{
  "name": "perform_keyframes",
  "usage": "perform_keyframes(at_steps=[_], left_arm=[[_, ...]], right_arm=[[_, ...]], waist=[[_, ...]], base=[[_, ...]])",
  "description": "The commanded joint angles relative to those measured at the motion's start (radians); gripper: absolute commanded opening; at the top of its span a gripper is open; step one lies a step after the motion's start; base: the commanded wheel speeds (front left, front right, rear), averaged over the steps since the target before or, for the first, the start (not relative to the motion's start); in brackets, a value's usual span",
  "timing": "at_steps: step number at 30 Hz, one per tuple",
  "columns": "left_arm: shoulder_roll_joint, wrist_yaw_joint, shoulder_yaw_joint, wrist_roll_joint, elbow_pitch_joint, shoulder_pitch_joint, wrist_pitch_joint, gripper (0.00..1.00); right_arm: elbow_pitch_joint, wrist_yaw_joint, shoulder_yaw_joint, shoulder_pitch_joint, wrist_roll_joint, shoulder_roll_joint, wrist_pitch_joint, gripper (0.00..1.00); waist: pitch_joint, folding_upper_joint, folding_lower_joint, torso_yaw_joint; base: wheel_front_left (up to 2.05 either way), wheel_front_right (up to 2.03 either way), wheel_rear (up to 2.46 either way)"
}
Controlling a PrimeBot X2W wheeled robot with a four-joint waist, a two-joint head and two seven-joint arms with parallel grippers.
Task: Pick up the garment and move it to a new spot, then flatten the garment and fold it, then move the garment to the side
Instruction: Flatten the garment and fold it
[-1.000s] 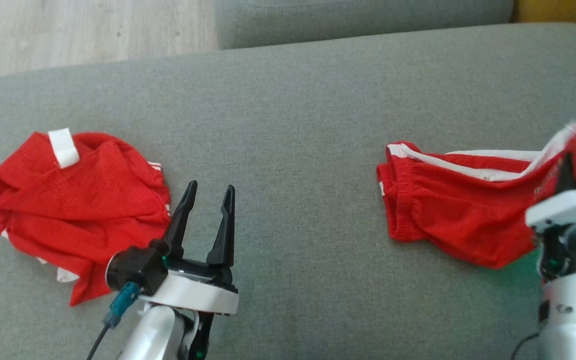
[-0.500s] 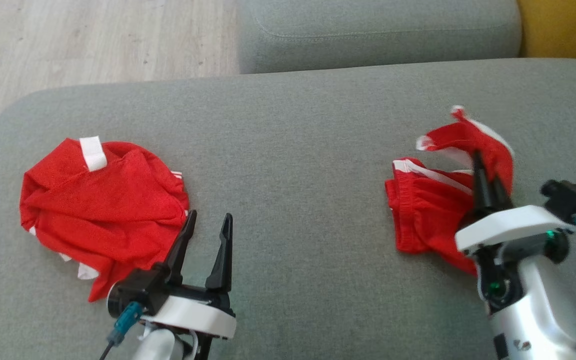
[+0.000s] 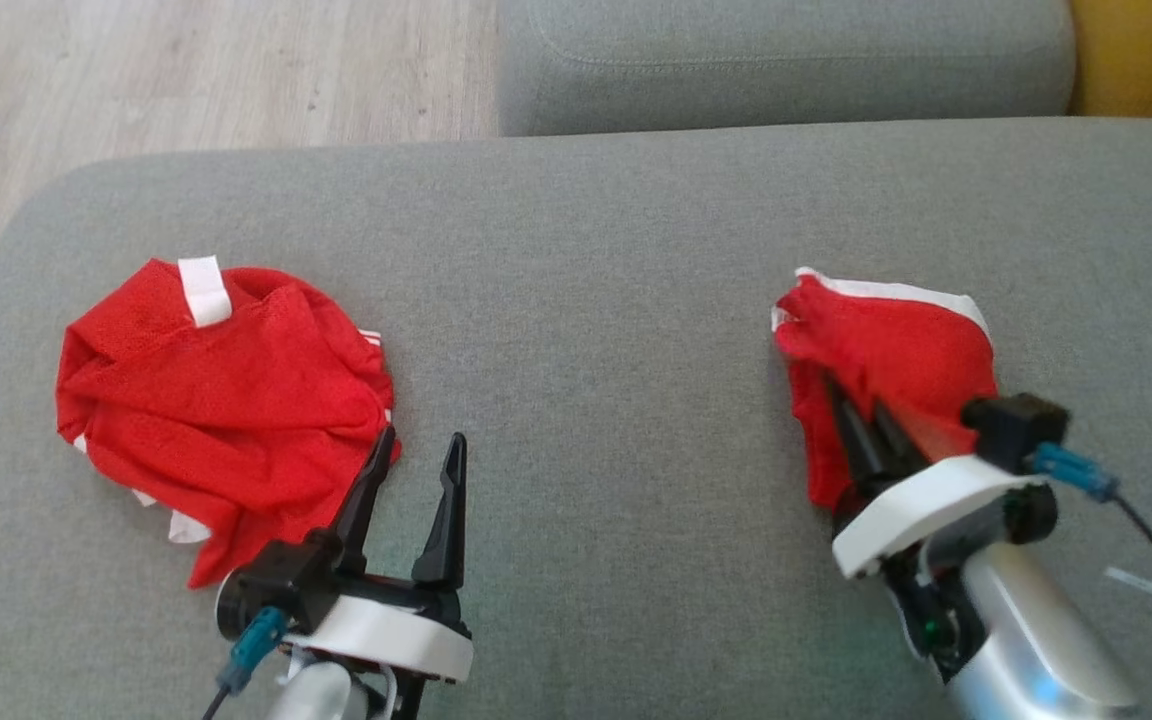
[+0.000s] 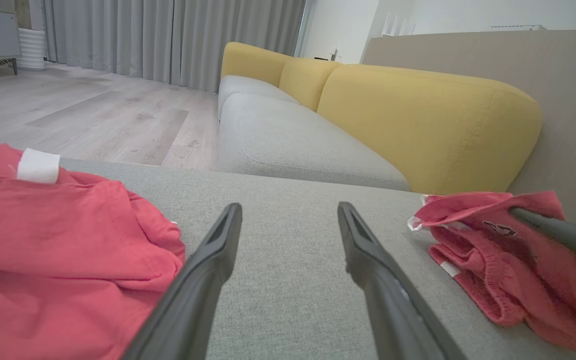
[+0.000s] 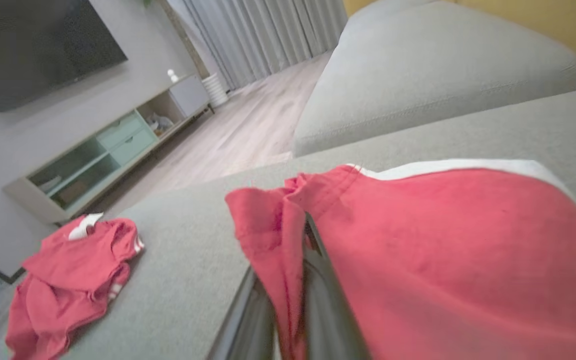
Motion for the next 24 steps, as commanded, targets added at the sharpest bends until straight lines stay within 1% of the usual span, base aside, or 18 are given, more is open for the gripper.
perform_keyframes(at_steps=[1,7,8,9,12,14,16,19,21,24], left_arm=[[0.003,0.003,0.029,0.006,-0.028,-0.029,-0.006,1.00],[0.003,0.004,0.029,0.006,-0.026,-0.037,-0.006,1.00],[0.003,0.005,0.030,0.006,-0.026,-0.039,-0.006,1.00],[0.003,0.005,0.030,0.005,-0.026,-0.041,-0.006,1.00],[0.003,0.004,0.032,0.002,-0.036,-0.047,-0.006,1.00],[0.003,0.003,0.032,0.003,-0.043,-0.051,-0.006,1.00],[0.003,0.017,0.044,0.014,-0.057,-0.056,-0.006,1.00],[0.003,0.028,0.070,0.005,-0.089,-0.059,-0.006,1.00],[0.003,0.028,0.075,0.006,-0.107,-0.060,-0.006,1.00],[0.003,0.026,0.079,0.006,-0.126,-0.061,-0.006,1.00]], right_arm=[[-0.020,0.002,0.036,-0.043,-0.012,-0.014,-0.002,0.00],[0.063,0.002,0.151,-0.062,-0.070,-0.055,0.029,0.00],[0.079,0.002,0.167,-0.068,-0.088,-0.063,0.034,0.28],[0.093,0.002,0.179,-0.074,-0.103,-0.067,0.035,1.00],[0.108,0.002,0.193,-0.088,-0.121,-0.064,0.010,1.00],[0.103,0.002,0.178,-0.094,-0.126,-0.066,-0.019,1.00],[0.084,0.002,0.144,-0.097,-0.123,-0.067,-0.051,1.00],[0.037,0.002,0.065,-0.099,-0.134,-0.071,-0.107,1.00],[0.016,0.002,-0.011,-0.098,-0.173,-0.076,-0.134,1.00],[-0.022,0.002,-0.127,-0.081,-0.239,-0.061,-0.154,1.00]], waist=[[0.004,0.0000,-0.0001,-0.001],[0.016,0.0000,-0.0001,-0.012],[0.017,0.0000,-0.0001,-0.015],[0.019,0.0000,-0.0001,-0.018],[0.024,0.0000,-0.0001,-0.031],[0.025,0.0000,-0.0001,-0.039],[0.024,0.0000,-0.0001,-0.048],[0.023,0.0000,-0.0001,-0.067],[0.019,0.0000,-0.0001,-0.079],[0.011,0.0000,-0.0001,-0.091]], base=[[0.00,0.00,0.00],[0.00,0.00,0.00],[0.00,0.00,0.00],[0.00,0.00,0.00],[0.00,0.00,0.00],[0.00,0.00,0.00],[0.00,0.00,0.00],[0.00,0.00,0.00],[0.00,0.00,0.00],[0.00,0.00,0.00]])
